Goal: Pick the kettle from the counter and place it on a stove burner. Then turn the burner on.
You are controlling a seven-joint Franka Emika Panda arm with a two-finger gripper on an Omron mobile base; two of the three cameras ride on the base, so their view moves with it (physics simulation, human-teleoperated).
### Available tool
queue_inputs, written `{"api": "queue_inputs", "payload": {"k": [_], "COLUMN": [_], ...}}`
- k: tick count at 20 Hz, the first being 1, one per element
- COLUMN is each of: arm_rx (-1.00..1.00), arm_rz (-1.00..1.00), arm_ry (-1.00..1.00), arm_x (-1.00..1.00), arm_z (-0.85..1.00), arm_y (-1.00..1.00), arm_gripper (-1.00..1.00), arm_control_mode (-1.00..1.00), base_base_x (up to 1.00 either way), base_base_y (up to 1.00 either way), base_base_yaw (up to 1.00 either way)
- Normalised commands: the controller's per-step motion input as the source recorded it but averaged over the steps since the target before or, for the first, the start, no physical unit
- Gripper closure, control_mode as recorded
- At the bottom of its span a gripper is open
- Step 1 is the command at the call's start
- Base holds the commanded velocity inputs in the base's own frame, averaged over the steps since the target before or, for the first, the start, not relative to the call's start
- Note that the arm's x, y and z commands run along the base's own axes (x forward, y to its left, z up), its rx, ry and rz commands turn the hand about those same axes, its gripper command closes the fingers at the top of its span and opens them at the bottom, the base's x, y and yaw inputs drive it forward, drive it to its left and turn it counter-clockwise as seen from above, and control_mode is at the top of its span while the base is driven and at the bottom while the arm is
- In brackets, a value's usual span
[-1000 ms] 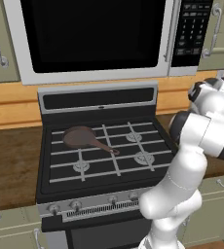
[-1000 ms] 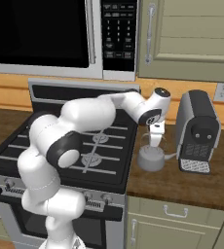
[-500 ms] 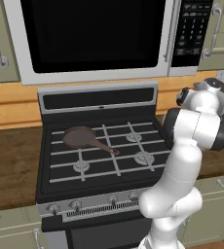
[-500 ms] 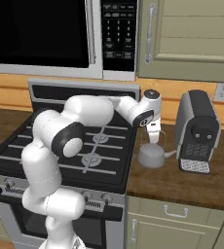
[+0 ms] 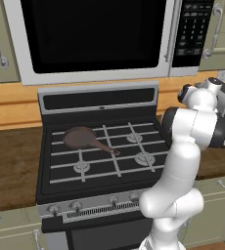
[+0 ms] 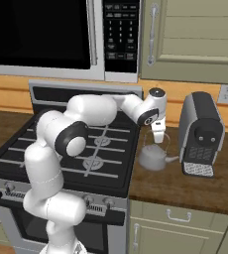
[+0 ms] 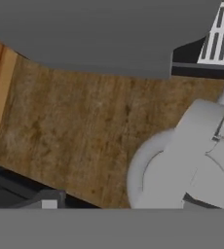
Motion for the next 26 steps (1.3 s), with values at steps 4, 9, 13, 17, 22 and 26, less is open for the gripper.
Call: {"api": "queue_inputs", "payload": {"k": [4,9,13,17,22,26], "arm_rx": [0.0,0.0,0.0,0.0,0.0,0.0], "arm_rz": [0.0,0.0,0.0,0.0,0.0,0.0], "arm_ry": [0.0,-0.05,-0.12,-0.14,-0.13,-0.11], "arm_x": [-0.12,-0.18,-0.18,-0.16,-0.13,-0.17], "arm_z": [0.0,0.06,0.34,0.47,0.45,0.48], "arm_y": [0.0,0.01,0.17,0.34,0.5,0.62], "arm_gripper": [1.0,1.0,1.0,1.0,1.0,1.0], "arm_control_mode": [-1.0,-1.0,-1.0,-1.0,-1.0,-1.0], "base_base_x": [0.0,0.0,0.0,0.0,0.0,0.0], "base_base_y": [0.0,0.0,0.0,0.0,0.0,0.0], "base_base_yaw": [0.0,0.0,0.0,0.0,0.0,0.0]}}
